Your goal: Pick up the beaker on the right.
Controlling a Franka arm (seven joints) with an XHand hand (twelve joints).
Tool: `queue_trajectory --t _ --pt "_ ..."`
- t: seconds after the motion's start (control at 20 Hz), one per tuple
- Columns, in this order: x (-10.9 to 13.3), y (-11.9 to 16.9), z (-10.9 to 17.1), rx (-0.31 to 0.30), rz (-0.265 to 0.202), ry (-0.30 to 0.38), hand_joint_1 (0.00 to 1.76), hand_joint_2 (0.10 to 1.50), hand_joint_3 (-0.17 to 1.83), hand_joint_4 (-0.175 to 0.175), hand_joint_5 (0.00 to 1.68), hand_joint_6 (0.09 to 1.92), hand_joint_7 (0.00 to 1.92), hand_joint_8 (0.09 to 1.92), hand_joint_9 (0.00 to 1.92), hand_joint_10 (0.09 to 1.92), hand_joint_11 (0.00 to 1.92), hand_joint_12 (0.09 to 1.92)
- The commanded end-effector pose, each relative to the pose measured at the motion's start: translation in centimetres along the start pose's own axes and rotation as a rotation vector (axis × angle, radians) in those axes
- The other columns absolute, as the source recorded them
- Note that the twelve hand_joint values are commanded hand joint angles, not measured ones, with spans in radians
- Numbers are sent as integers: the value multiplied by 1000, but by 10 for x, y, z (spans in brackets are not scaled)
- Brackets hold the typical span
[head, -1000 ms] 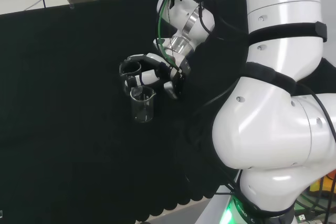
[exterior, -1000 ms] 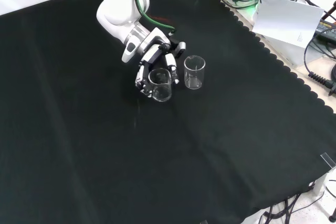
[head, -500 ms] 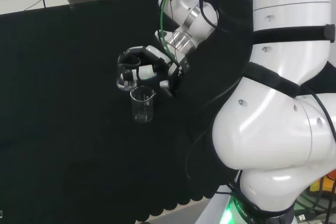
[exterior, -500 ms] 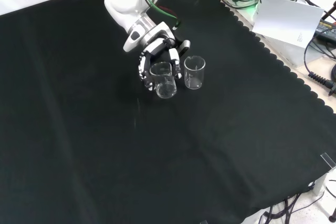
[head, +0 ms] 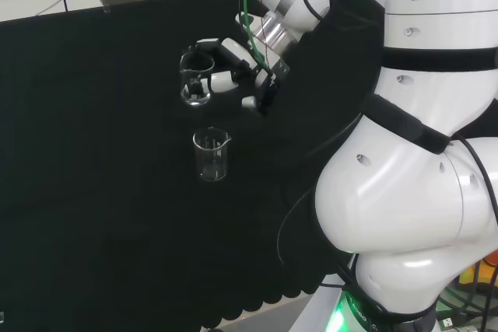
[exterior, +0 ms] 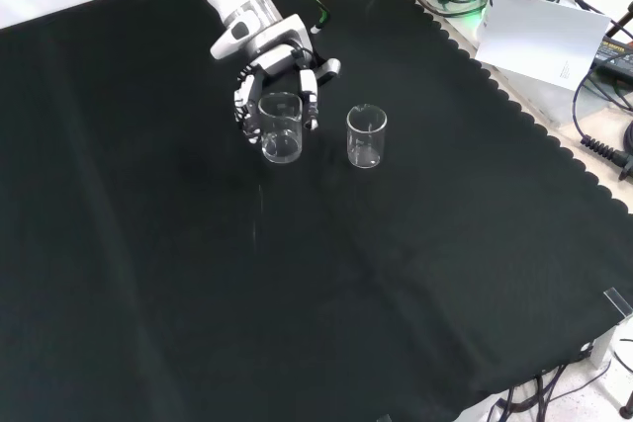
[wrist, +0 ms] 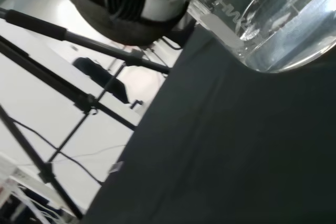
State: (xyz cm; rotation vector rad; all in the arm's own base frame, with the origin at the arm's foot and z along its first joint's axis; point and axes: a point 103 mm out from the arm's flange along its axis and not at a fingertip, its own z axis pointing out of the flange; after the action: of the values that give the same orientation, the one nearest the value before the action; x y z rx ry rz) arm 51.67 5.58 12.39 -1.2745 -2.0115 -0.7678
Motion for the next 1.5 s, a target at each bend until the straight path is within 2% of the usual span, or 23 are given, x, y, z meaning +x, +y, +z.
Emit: queue_trajectory --t 0.05,0.15,0.3,0.75,1.0,1.5 --pt "-30 -4 -32 86 147 -89 1322 1027 -175 -103 1302 402 1531 209 1612 177 1281 814" --pt "-35 -7 -40 93 178 -109 1315 1021 -175 -92 1339 331 1591 87 1563 339 1306 796" --pt "-40 -12 -51 107 219 -143 1314 1017 -175 -89 1360 291 1618 87 1520 484 1331 785" --pt "-39 -31 -84 101 291 -159 1314 1014 -175 -89 1386 239 1626 87 1501 576 1336 791" --pt "-31 -46 -103 99 309 -180 1314 1015 -175 -91 1379 257 1628 87 1505 618 1332 805" --pt "-3 -89 -131 51 306 -239 1314 1015 -175 -94 1371 275 1630 87 1493 671 1316 835"
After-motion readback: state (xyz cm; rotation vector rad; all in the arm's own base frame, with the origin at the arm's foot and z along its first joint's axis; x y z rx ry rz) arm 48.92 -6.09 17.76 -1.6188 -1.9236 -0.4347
